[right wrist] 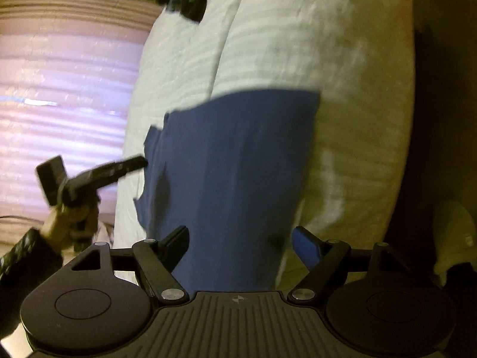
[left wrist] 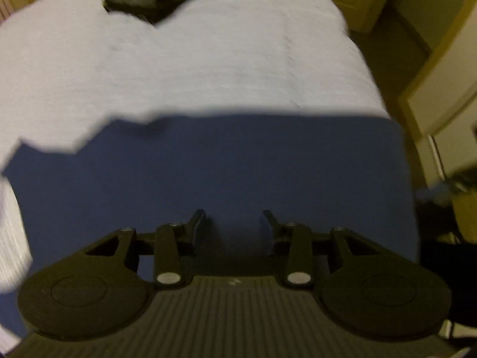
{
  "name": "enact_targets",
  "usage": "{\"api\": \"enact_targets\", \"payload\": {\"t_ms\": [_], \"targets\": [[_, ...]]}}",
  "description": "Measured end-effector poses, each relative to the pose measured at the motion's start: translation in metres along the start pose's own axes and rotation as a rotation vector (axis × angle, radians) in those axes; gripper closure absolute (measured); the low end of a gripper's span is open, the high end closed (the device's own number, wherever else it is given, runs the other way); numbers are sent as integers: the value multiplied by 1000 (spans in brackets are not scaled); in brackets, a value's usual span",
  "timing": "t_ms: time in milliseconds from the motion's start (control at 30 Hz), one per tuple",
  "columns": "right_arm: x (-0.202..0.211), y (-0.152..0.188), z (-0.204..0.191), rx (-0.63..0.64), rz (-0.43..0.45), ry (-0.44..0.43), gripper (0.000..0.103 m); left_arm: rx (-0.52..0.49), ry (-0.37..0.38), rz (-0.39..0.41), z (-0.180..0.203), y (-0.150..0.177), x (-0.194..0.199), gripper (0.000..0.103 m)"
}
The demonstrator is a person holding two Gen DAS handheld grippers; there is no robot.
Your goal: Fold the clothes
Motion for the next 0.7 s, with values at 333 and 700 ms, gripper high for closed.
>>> {"api": "enact_targets", "payload": {"t_ms": [333,700], "targets": [[-15,23,-8,-70,7,-86,23,-39,53,-41,113,117,30,62],[-3,13,-39,-43,-7,-88,23,-46,49,58,182,110,33,56]]}}
Point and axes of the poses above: each gripper's, at about its wrist camera, not at the fingertips, and x roughly against the way its jaws point, z to its right, y to its underside, the point moved 3 cm from there along -x, roughly the way its jaws point
